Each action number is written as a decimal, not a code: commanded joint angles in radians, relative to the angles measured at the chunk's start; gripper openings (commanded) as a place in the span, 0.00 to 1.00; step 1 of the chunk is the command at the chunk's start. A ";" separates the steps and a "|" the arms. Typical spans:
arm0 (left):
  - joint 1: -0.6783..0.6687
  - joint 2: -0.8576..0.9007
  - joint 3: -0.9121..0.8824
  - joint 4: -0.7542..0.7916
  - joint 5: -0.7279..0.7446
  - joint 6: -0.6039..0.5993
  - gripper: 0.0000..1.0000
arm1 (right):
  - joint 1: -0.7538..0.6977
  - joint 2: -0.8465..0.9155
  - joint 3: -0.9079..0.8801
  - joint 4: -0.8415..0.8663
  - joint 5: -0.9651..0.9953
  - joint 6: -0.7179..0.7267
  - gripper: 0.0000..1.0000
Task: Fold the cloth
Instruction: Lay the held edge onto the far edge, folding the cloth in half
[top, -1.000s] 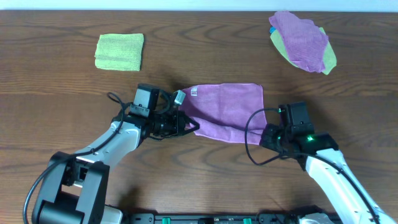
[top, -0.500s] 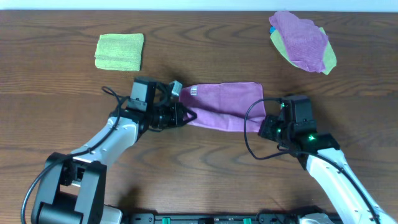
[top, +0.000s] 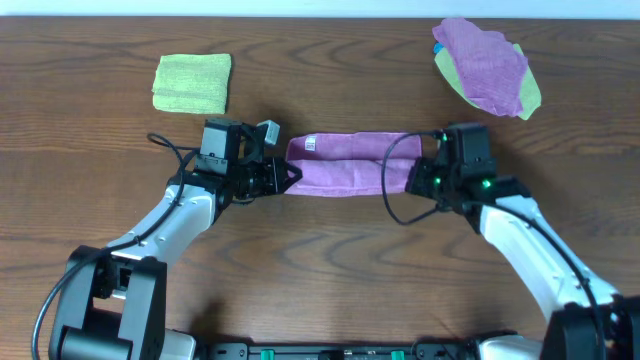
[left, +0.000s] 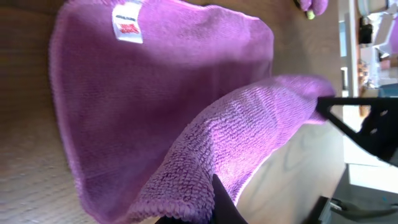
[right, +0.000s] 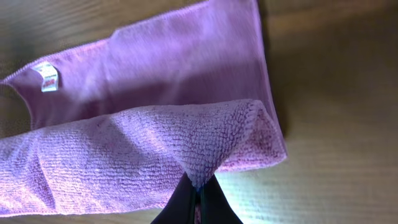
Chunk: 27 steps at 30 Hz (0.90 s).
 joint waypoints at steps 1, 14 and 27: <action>0.005 0.008 0.017 0.006 -0.060 0.023 0.06 | -0.006 0.032 0.033 -0.003 0.000 -0.033 0.01; 0.005 0.183 0.175 0.000 -0.025 0.071 0.06 | -0.006 0.055 0.038 0.002 0.030 -0.034 0.02; 0.032 0.250 0.253 -0.039 -0.040 0.113 0.06 | -0.016 0.130 0.045 0.099 0.051 -0.041 0.02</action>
